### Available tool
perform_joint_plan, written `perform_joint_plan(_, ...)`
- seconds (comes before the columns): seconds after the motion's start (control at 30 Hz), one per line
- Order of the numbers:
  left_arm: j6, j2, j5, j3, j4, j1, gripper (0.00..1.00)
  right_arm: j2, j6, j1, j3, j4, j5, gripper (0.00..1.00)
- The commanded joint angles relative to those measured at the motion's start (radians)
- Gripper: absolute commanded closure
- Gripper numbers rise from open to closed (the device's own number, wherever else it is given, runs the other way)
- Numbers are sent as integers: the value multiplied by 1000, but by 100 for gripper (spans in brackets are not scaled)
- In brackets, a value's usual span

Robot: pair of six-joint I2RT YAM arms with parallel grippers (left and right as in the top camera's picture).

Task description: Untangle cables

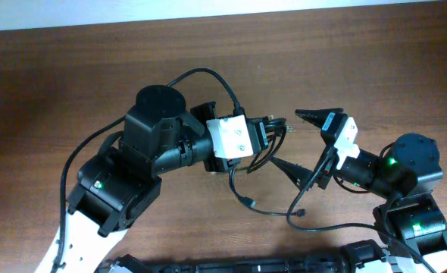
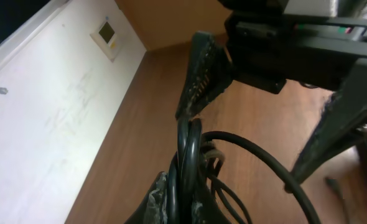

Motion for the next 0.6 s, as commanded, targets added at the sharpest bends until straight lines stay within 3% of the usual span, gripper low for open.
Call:
perform_joint_plan(0.0,-79,-14,-121,16,31,4,100,-6,57,4,3,39,-37,6)
perform_joint_plan(0.13,-237,-14,-241,16,59,4,100,-6,128,4,3,93,-34,9)
perform_joint_plan(0.27,-316,-12,-288,16,62,4,100,-6,218,4,3,144,-33,10)
perform_joint_plan(0.57,-317,44,-288,16,107,-68,100,51,654,4,3,309,-19,23)
